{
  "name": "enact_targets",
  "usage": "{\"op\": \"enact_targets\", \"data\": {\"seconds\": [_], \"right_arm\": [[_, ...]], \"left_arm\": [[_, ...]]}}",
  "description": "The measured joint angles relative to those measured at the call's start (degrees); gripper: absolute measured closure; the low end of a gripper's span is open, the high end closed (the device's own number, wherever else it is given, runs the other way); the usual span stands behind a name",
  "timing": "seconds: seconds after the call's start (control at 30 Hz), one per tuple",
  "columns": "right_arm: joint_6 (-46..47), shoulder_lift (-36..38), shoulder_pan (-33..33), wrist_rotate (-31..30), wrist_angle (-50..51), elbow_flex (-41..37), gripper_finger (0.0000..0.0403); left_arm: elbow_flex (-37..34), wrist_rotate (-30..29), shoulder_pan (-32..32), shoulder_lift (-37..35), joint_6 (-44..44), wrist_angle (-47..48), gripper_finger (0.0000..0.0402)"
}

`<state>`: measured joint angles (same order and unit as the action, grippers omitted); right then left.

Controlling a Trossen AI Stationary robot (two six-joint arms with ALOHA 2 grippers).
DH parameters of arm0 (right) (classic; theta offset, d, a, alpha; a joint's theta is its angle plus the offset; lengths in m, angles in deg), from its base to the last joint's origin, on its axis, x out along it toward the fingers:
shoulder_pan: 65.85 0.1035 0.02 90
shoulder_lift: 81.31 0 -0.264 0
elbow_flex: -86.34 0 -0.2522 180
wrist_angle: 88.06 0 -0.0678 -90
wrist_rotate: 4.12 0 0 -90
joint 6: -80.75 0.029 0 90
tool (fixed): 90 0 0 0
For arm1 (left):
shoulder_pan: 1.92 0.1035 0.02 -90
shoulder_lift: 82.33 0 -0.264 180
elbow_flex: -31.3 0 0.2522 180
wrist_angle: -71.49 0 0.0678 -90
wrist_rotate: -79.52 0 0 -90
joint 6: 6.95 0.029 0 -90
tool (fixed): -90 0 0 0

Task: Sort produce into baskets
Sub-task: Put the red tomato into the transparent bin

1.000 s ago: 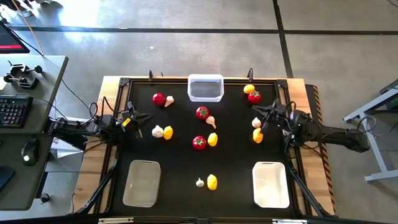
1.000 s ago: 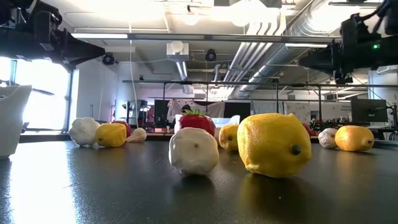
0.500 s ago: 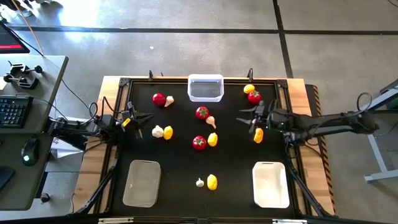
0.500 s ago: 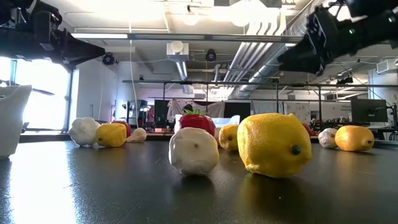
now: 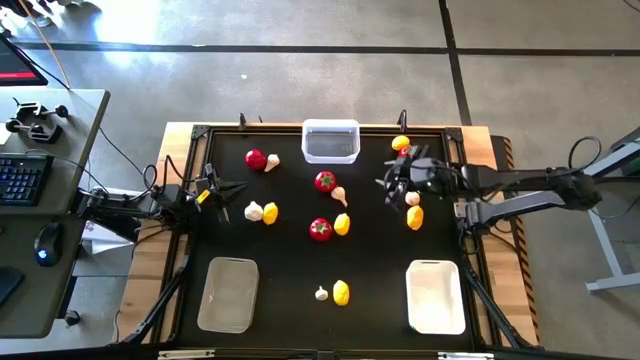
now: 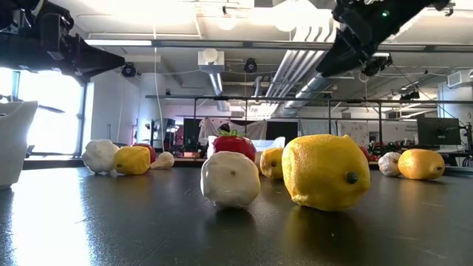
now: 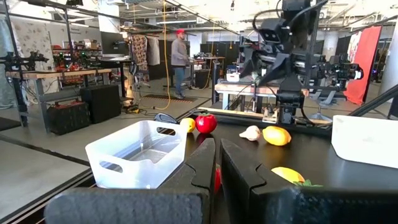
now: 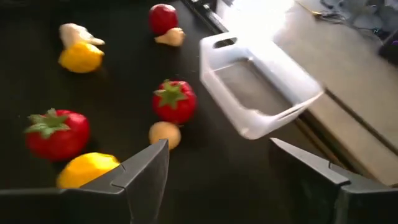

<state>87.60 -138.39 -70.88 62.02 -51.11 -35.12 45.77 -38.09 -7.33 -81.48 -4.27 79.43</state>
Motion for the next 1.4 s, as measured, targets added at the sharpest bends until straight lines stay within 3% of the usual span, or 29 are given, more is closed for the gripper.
{"op": "enact_targets", "data": {"seconds": [0.2,0.4,0.7,0.87,0.97,1.07,1.17,1.4], "right_arm": [[-6.4,-2.4,-3.5,0.0,3.7,5.4,0.0139],[0.4,-2.7,-6.0,0.2,14.4,10.5,0.0154],[10.7,-2.6,-9.0,1.0,27.2,11.9,0.0285],[10.7,-3.3,-12.8,2.9,28.3,11.7,0.037],[8.6,-5.7,-16.9,5.7,28.6,11.7,0.0397],[8.1,-9.4,-21.3,11.2,28.7,11.7,0.0382],[5.3,-13.4,-25.5,14.9,29.4,11.6,0.0342],[2.1,-21.0,-33.2,11.8,30.9,12.5,0.0222]], "left_arm": [[0.0,0.0,0.0,0.0,0.0,0.0,0.0392],[0.0,0.0,0.0,0.0,0.1,0.0,0.0392],[0.0,0.0,0.0,0.0,3.4,-1.2,0.0392],[0.0,0.0,0.0,0.0,3.4,-1.4,0.0392],[0.0,0.0,0.0,0.0,3.0,-1.4,0.0392],[0.0,0.0,0.1,0.0,2.5,-1.4,0.0392],[0.0,0.0,0.1,0.0,3.9,-1.4,0.0392],[0.0,0.0,0.1,0.0,3.4,-1.4,0.0392]]}}
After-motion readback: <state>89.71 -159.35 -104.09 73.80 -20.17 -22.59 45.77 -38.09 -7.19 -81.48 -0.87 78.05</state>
